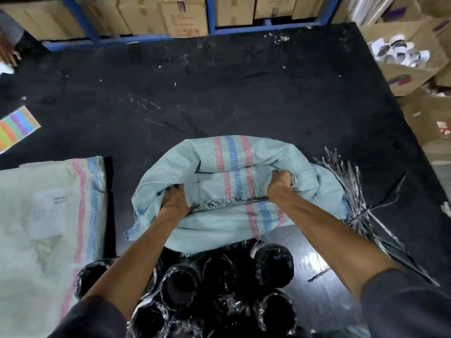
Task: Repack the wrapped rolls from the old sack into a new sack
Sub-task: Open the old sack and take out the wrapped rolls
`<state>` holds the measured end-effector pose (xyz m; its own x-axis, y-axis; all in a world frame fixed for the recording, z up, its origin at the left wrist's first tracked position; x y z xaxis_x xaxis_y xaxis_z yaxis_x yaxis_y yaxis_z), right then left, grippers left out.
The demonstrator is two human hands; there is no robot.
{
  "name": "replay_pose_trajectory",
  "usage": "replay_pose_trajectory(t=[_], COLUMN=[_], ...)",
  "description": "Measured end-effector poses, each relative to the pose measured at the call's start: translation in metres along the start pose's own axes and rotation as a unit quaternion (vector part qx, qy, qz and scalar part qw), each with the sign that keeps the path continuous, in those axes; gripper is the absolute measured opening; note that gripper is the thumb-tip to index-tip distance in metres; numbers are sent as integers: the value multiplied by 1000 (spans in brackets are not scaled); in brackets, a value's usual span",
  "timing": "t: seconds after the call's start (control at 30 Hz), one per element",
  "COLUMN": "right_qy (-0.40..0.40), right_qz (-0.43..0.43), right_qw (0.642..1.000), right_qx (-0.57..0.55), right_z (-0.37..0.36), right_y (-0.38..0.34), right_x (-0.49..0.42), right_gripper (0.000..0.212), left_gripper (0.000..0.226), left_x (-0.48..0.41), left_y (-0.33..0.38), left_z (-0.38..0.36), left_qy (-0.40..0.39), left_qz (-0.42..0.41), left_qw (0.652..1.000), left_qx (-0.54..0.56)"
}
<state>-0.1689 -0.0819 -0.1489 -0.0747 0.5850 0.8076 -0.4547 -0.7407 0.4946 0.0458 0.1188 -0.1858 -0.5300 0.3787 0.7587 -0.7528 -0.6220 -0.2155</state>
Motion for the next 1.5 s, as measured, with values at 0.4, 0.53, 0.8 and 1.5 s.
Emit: replay_pose_trajectory(t=[0.4, 0.53, 0.8, 1.5], right_qy=[183, 100, 61, 1], right_qz=[119, 132, 2, -76], right_qw=[913, 889, 673, 897], right_qx=[-344, -427, -737, -436], right_z=[71, 55, 12, -28], right_y=[-15, 5, 13, 61], right_x=[38, 41, 15, -3], right_gripper=[16, 23, 43, 37], left_gripper=[49, 56, 87, 91], left_x=[4, 11, -30, -21], left_y=[18, 83, 116, 127], left_z=[35, 54, 28, 24], left_qy=[63, 134, 29, -3], left_qz=[-112, -286, -261, -180], left_qw=[992, 947, 965, 983], left_qx=[-3, 48, -15, -22])
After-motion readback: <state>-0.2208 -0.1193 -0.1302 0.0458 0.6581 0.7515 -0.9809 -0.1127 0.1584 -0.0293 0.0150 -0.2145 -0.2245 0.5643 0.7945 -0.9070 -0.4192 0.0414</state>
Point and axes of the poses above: each hand's wrist, its own x-axis away from the middle knuckle, its own z-axis out of the back of the hand, y = z × x, the point moved 6 cm from there along -x, towards the middle knuckle, and after that the axes turned 12 degrees about -y, right-handed, at the moved point
